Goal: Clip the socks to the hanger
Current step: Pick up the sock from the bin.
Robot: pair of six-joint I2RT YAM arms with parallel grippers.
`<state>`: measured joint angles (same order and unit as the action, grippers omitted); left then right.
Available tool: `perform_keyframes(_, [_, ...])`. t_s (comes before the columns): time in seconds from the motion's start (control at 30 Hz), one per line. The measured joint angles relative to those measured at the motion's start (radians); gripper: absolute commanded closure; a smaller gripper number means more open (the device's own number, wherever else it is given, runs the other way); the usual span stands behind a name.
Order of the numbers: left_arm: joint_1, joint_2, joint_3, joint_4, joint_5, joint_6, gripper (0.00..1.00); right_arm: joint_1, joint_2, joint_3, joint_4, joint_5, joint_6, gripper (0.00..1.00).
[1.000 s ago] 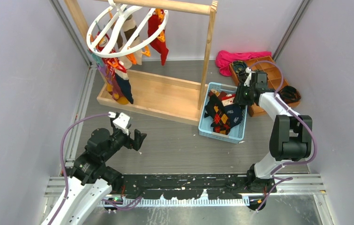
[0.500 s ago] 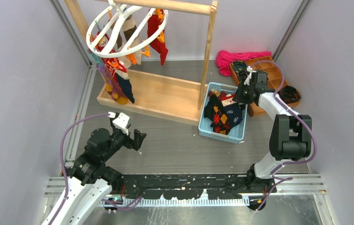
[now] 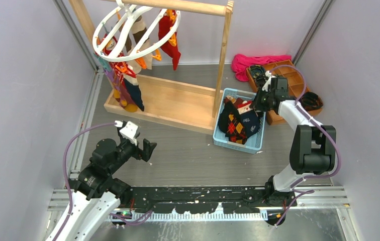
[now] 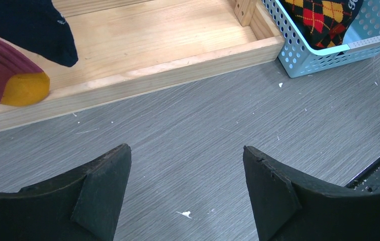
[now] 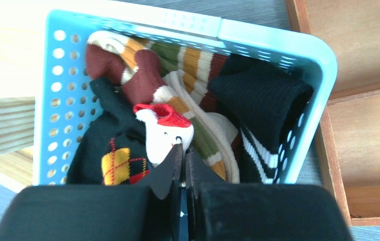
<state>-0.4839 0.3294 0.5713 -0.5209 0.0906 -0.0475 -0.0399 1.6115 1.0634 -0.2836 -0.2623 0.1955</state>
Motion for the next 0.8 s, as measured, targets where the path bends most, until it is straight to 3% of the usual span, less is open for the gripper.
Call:
perform_keyframes(0.23, [0.001, 0.000, -0.003, 0.000, 0.000, 0.000, 0.18, -0.037, -0.128, -0.008, -0.002, -0.098, -0.045, 0.99])
perform_keyframes(0.8, [0.002, -0.021, -0.004, 0.023, 0.081, -0.041, 0.21, -0.074, -0.390, -0.008, -0.163, -0.518, -0.292, 0.99])
